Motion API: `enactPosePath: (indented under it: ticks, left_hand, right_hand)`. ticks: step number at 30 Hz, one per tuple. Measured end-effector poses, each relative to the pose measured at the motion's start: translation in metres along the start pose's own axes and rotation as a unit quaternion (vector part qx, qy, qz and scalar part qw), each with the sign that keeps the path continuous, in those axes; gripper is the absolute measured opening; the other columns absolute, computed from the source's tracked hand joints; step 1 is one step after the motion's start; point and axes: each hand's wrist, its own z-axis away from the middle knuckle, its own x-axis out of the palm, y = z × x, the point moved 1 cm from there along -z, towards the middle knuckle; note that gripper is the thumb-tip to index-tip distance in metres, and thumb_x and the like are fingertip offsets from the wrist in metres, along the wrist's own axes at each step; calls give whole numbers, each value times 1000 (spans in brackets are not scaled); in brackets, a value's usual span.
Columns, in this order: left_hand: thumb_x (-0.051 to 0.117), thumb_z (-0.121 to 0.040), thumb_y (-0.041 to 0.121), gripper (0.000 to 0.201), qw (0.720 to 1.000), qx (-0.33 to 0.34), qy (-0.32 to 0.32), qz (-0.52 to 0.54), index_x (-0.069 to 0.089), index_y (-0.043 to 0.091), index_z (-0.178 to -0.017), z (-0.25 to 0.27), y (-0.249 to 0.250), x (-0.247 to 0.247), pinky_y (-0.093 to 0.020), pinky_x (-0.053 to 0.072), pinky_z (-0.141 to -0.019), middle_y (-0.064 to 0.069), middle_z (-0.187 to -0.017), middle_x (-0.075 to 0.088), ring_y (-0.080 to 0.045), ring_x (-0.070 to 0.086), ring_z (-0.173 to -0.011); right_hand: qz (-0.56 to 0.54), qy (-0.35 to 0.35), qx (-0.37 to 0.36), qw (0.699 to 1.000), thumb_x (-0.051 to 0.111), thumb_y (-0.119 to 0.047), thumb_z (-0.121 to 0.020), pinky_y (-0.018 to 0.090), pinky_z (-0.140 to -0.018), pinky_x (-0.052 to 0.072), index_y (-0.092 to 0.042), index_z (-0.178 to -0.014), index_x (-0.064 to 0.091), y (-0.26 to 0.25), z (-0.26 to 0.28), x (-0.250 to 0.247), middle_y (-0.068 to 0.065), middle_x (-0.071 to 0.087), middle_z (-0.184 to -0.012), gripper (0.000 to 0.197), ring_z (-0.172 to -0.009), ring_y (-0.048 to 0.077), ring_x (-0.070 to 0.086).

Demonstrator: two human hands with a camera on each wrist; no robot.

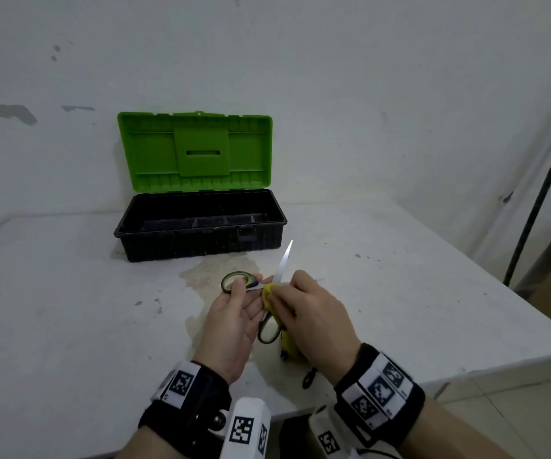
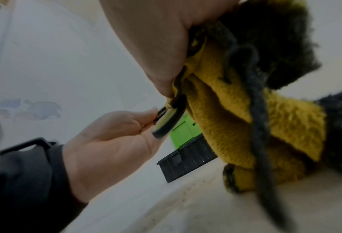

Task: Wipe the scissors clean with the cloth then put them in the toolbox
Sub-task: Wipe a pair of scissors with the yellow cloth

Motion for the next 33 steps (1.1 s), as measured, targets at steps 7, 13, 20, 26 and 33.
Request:
enactPosePath:
  ticks: [7,13,20,26,33]
  left_hand:
    - [35,-108,26,36,1000,24,12,-12,62,2,-112,-1,-3,-7,-23,60,-77,-13,-106,77,-22,74,-101]
    - [36,-107,28,37,997,37,67,19,64,5,-107,-12,4,-22,-22,60,-78,-14,-106,77,-21,71,-107]
    - [37,-108,29,37,994,38,92,49,63,2,-110,-25,13,-12,-30,51,-88,-18,-107,74,-22,68,-108]
    - [37,-108,28,35,990,39,115,66,61,4,-111,-30,12,-10,-23,57,-76,-17,-109,72,-20,69,-105]
    - [32,-109,28,40,990,61,84,98,61,1,-112,-37,16,3,-18,58,-75,-12,-107,76,-11,74,-95]
  right_hand:
    - [-1,-18,73,997,50,-41,-98,32,-49,45,-22,-79,65,25,-6,-3,-6,40,-78,31,-57,13,45]
    - [31,-47,172,983,51,-35,-97,38,-60,46,-16,-77,67,81,-25,-11,-2,44,-78,32,-64,15,48]
    - [46,-110,189,975,55,-36,-95,35,-67,50,-16,-85,71,102,-64,12,5,59,-85,27,-81,25,59]
    - [20,-212,205,955,56,-42,-93,38,-95,48,-24,-118,66,95,-73,35,0,67,-114,33,-104,21,62]
    - [-261,-203,185,925,56,-51,-91,15,-70,48,-25,-104,71,30,-47,9,-11,72,-93,32,-82,-1,65]
